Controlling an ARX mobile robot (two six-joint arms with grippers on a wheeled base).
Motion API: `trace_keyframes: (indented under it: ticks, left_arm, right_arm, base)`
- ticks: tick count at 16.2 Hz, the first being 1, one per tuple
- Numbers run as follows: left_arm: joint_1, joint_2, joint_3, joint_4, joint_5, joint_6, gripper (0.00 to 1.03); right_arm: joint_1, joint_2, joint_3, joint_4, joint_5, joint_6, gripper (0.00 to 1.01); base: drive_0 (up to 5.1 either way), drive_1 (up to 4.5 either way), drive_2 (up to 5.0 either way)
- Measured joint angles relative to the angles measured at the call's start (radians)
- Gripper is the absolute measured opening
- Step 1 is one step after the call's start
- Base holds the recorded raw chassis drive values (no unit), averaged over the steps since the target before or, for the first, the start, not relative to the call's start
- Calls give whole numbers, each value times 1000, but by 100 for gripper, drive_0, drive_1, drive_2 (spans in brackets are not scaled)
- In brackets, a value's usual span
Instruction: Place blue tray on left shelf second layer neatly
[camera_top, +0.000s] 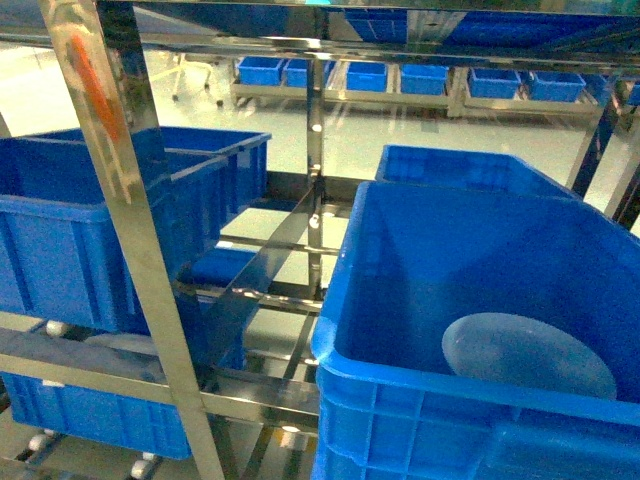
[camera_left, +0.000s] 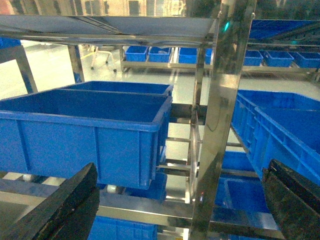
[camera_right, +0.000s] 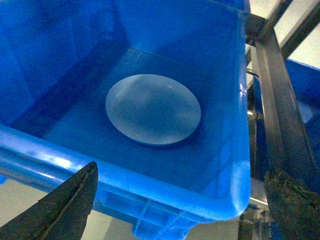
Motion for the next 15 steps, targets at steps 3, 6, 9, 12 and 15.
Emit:
trace_keyframes:
  ticks: [3, 6, 9, 12, 15]
  left_arm:
    - [0, 0, 0, -1, 0, 0, 98]
    - [1, 0, 0, -2, 0, 0, 98]
    - [0, 0, 0, 0, 0, 0, 98]
    - [0, 0, 0, 0, 0, 0, 98]
    - [0, 0, 0, 0, 0, 0, 98]
  right_arm:
    - [-4, 80, -111, 387, 49, 34, 86]
    - [-4, 3, -244, 718, 58, 139, 57]
    - [-10, -173, -248, 560, 59, 165, 15]
    - [-10, -338, -248, 425, 59, 169, 2]
    - [-10, -445, -248, 330, 59, 171, 2]
  base:
    - [0, 0, 0]
    - [0, 0, 0]
    - [0, 0, 0]
    - [0, 0, 0]
    - [0, 0, 0]
